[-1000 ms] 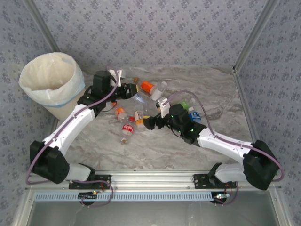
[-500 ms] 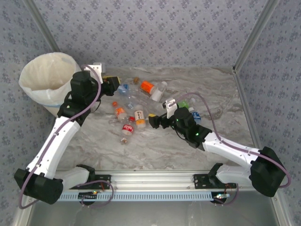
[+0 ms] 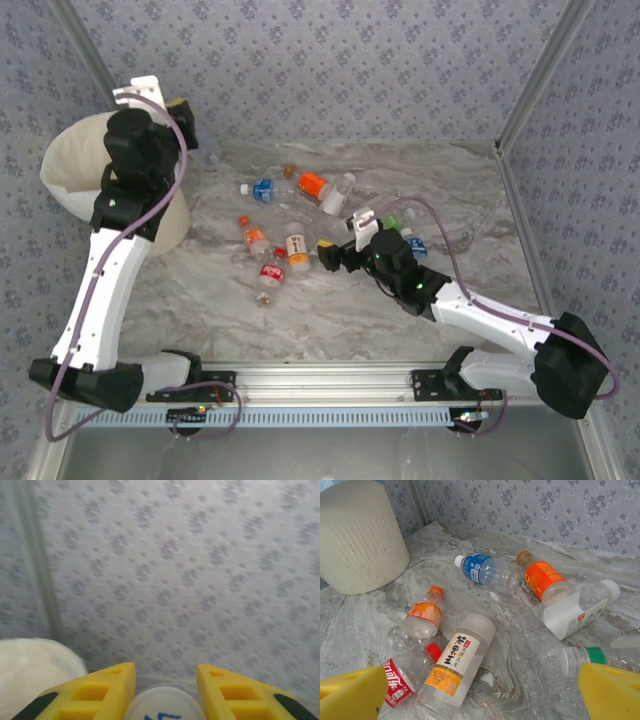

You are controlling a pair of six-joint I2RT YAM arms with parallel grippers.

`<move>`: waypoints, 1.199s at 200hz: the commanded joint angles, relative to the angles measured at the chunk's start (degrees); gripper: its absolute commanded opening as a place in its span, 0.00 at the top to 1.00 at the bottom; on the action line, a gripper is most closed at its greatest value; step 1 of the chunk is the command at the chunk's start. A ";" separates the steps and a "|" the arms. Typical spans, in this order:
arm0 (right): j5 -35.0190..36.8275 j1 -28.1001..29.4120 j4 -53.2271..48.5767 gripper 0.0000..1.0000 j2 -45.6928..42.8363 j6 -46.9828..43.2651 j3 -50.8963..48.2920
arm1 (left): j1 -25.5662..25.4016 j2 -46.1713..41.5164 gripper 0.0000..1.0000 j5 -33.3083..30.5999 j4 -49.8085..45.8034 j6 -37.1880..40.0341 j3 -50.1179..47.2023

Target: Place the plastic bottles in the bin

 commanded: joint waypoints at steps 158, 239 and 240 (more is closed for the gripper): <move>3.93 1.56 -2.63 0.00 -0.07 -3.08 2.58 | 24.14 14.35 1.00 -27.94 2.39 4.64 6.12; 4.27 1.54 -4.83 0.00 0.12 -1.93 2.93 | 24.33 28.32 0.23 -33.21 -14.55 3.20 16.47; 4.28 1.54 -4.94 0.00 0.12 -1.92 2.94 | 24.26 28.36 0.23 -33.07 -14.81 3.20 16.62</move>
